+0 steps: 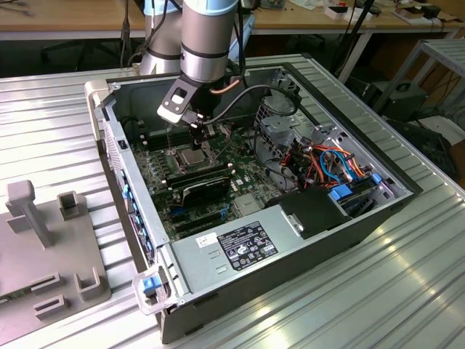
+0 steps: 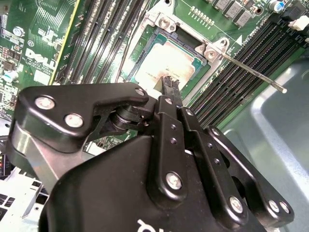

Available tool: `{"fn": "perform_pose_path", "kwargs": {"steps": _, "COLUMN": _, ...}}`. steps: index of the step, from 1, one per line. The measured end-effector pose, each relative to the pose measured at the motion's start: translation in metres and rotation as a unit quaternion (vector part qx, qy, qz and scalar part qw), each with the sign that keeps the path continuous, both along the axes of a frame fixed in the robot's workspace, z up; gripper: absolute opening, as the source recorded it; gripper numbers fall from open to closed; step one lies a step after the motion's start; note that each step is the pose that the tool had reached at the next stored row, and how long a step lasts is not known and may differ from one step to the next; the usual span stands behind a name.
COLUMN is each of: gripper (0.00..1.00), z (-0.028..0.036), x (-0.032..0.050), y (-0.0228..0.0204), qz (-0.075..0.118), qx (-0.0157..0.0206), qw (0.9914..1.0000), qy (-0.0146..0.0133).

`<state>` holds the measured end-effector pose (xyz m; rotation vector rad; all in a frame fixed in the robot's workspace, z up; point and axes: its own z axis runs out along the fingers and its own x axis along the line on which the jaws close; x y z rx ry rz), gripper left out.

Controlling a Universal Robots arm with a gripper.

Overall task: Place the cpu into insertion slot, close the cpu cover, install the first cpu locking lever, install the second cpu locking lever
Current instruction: 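Close the cpu cover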

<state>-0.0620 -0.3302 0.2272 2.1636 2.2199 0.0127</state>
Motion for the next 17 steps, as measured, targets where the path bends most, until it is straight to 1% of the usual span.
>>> {"fn": "perform_pose_path", "kwargs": {"steps": 1, "gripper": 0.11, "z": 0.0010, "x": 0.0000, "y": 0.0000, "qz": 0.000, "qx": 0.0000, "qw": 1.00000, "qy": 0.0000}}
{"fn": "perform_pose_path", "kwargs": {"steps": 3, "gripper": 0.11, "z": 0.0067, "x": 0.0001, "y": 0.0000, "qz": 0.000, "qx": 0.0000, "qw": 1.00000, "qy": 0.0000}}
{"fn": "perform_pose_path", "kwargs": {"steps": 8, "gripper": 0.11, "z": 0.0127, "x": 0.0001, "y": 0.0000, "qz": 0.000, "qx": 0.0000, "qw": 1.00000, "qy": 0.0000}}
{"fn": "perform_pose_path", "kwargs": {"steps": 17, "gripper": 0.11, "z": 0.0129, "x": 0.0001, "y": 0.0000, "qz": 0.000, "qx": 0.0000, "qw": 1.00000, "qy": 0.0000}}
